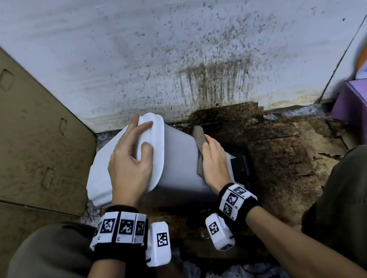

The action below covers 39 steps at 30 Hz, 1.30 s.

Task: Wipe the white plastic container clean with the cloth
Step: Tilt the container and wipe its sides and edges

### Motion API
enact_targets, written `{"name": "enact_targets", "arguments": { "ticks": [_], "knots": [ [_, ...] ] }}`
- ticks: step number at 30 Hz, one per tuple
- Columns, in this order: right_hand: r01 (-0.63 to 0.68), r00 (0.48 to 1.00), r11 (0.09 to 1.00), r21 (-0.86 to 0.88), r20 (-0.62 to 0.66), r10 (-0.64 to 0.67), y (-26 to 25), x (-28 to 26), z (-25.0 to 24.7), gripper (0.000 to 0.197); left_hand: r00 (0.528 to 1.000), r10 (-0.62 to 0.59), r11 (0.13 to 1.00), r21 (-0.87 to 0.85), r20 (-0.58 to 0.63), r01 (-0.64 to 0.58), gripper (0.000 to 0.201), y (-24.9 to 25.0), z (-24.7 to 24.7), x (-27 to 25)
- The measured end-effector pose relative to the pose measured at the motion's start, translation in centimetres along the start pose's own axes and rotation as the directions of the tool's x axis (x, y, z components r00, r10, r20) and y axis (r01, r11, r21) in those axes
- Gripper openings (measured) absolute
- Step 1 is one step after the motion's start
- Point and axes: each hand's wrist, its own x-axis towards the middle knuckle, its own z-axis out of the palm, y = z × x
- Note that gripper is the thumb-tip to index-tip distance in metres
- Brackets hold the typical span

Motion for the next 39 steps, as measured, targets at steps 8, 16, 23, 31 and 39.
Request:
{"name": "enact_targets", "arguments": {
  "ticks": [8, 16, 23, 31, 39],
  "knots": [
    [0.203, 0.973, 0.974, 0.103, 0.089, -0.212, -7.4, -1.7, 2.1, 0.058, 1.000, 0.009, 0.997, 0.071, 0.011, -0.010, 0.044, 1.3, 0.6, -0.6],
    [0.267, 0.951, 0.963, 0.021, 0.152, -0.268, -5.0, 0.0, 1.4, 0.053, 1.000, -0.004, 0.999, 0.039, 0.015, 0.003, 0.044, 0.9, 0.5, 0.0],
    [-0.013, 0.999, 0.994, -0.108, 0.031, 0.017, 3.3, 1.0, -1.8, 0.056, 1.000, -0.009, 0.999, -0.045, 0.021, 0.010, 0.046, -0.4, -0.2, 0.0],
    [-0.079, 0.996, 0.996, 0.032, -0.030, 0.080, 2.9, 0.5, -1.6, 0.046, 1.000, -0.012, 1.000, -0.020, 0.007, 0.012, 0.044, 0.3, 0.0, -0.4],
    [0.094, 0.994, 0.977, 0.192, 0.045, -0.104, -6.1, -1.2, 1.4, 0.043, 1.000, -0.022, 0.999, 0.048, -0.001, 0.022, 0.045, 1.4, 0.3, -0.5]
  ]
}}
